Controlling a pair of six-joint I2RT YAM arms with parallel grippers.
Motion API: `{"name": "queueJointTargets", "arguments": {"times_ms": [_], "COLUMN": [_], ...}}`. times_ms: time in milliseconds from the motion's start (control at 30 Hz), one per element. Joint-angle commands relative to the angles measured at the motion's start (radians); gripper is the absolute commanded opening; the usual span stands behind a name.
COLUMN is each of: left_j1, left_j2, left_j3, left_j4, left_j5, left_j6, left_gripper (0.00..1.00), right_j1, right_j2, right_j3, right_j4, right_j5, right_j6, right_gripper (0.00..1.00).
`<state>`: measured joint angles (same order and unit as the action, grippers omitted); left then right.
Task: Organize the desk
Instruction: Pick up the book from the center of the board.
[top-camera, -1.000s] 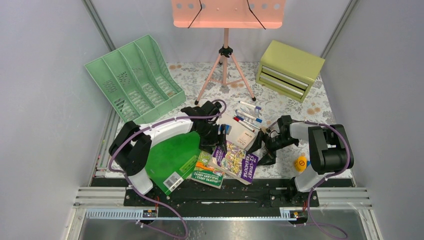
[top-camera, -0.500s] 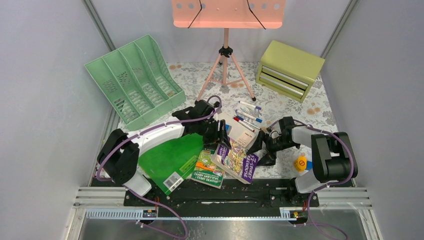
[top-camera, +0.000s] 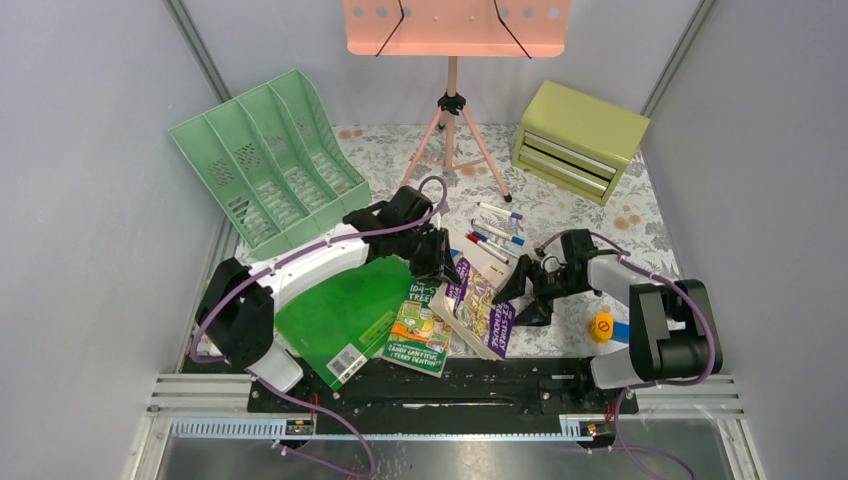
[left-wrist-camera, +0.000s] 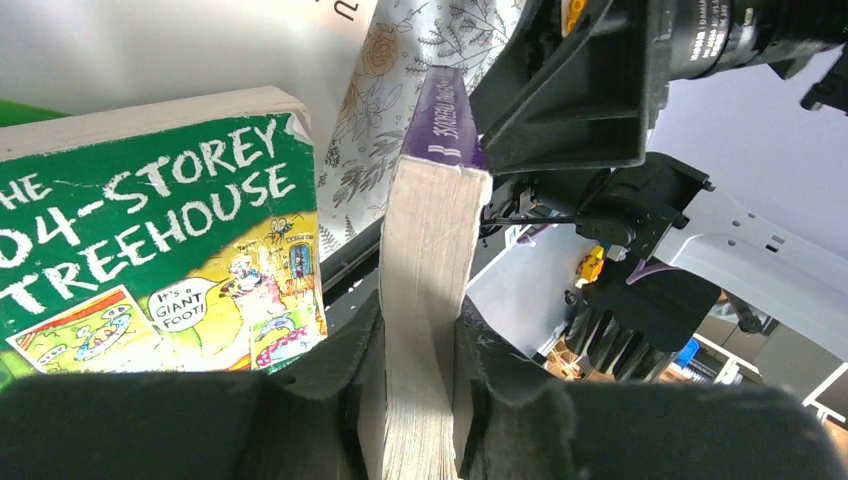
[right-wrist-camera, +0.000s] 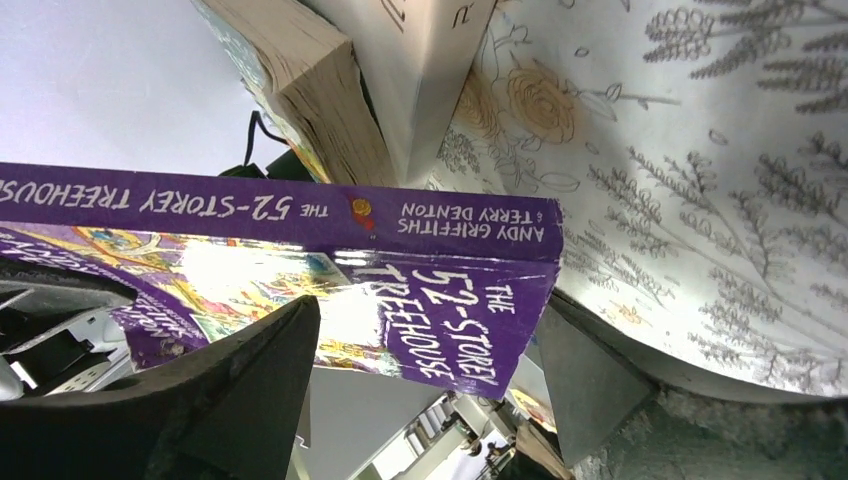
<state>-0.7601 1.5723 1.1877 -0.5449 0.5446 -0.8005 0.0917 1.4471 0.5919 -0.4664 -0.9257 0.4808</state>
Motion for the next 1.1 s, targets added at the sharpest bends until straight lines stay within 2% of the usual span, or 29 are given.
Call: {"name": "queueJointTargets", "arguments": {"times_ms": [0,200,300,333,467,767,900,1067], "left_j1": [-0.005,0.000,0.004,0.006,0.030,0.108,0.154,0.177], "left_j2": [-0.047,-0.157,-0.221,-0.243,-0.324,-0.454,-0.486,-0.483], "left_j3": [0.068,0.066,0.065,0.062,0.069,0.171,0.143,0.088], "left_j4": [-0.034,-0.057,-0.068,-0.069,-0.083,-0.099,0.060,0.296], "left_j5": [-0.083,-0.176,-0.223,-0.239,-0.266,-0.275,-0.194,-0.058], "left_j6": [0.035,0.049,0.054,0.059,0.071,0.062,-0.034,-0.129], "left_gripper": [0.00,0.00,0.00,0.00,0.00,0.00,0.00,0.00], "right_j1": [0.005,0.005,0.005,0.005,0.005,0.005,0.008,0.022], "right_j2": [-0.078,-0.180,-0.223,-0.232,-0.263,-0.279,-0.242,-0.225], "right_j3": [0.080,0.187,0.262,0.287,0.377,0.454,0.483,0.491], "right_j4": [-0.116,-0.252,-0.315,-0.332,-0.357,-0.201,-0.105,0.077], "right_j5": [-0.022,0.095,0.146,0.161,0.178,0.033,-0.079,-0.149], "right_j6": [-0.023,-0.059,-0.096,-0.107,-0.133,-0.088,-0.032,0.105], "right_gripper": [0.86,0.89,0.94,0.99,0.99,1.00,1.00,0.99]}}
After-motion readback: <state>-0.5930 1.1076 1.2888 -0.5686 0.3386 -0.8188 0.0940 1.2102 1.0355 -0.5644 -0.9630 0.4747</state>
